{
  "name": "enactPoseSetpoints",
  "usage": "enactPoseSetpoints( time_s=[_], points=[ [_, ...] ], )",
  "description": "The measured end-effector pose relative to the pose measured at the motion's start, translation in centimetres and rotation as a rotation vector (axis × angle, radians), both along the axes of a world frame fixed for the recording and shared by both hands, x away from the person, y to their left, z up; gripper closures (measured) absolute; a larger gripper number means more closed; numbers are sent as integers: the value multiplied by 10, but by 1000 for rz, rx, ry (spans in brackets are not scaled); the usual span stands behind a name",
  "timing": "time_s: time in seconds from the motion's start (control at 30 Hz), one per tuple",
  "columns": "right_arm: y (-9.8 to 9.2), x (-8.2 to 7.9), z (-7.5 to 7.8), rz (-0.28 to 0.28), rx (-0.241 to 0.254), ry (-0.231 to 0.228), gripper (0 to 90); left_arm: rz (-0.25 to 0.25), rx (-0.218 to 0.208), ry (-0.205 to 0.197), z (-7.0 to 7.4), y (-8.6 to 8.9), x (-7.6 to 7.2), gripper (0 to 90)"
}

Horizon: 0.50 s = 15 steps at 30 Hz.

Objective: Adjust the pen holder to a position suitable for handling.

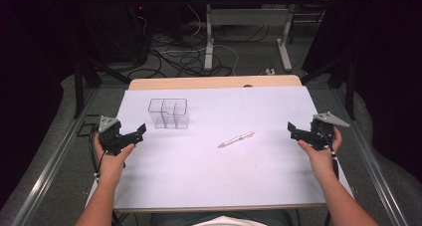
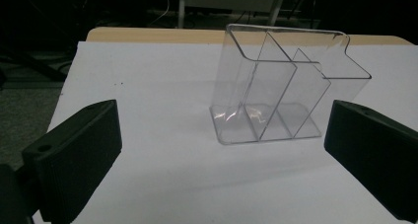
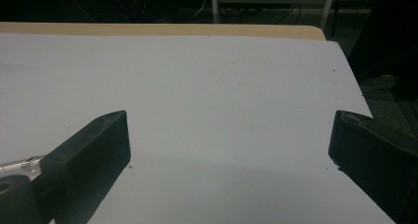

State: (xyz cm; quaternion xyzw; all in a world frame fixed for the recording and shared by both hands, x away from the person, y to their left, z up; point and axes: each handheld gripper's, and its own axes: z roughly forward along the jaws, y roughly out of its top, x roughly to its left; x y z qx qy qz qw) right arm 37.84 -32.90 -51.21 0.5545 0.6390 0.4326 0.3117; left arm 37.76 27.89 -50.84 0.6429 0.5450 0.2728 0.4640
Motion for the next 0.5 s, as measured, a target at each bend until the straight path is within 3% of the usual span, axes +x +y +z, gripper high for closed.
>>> enactPoseSetpoints(
  time_s=[0.17, 0.23, 0.37, 0.43, 0.5],
  points=[
    [1, 2, -6, 6, 24, 15, 55, 1, 16, -1, 2, -3, -1, 68],
    [2, 0, -5, -1, 1, 40, 63, 3, 19, 0, 3, -3, -1, 96],
    [0, -1, -6, -22, 3, 31, 64, 9, 26, 2, 7, -6, -4, 166],
    [0, -1, -7, -29, 3, 26, 64, 10, 14, 3, 10, -7, -4, 176],
    [1, -1, -6, -26, 4, 27, 64, 36, -33, 27, 17, -7, -4, 244]
  ],
)
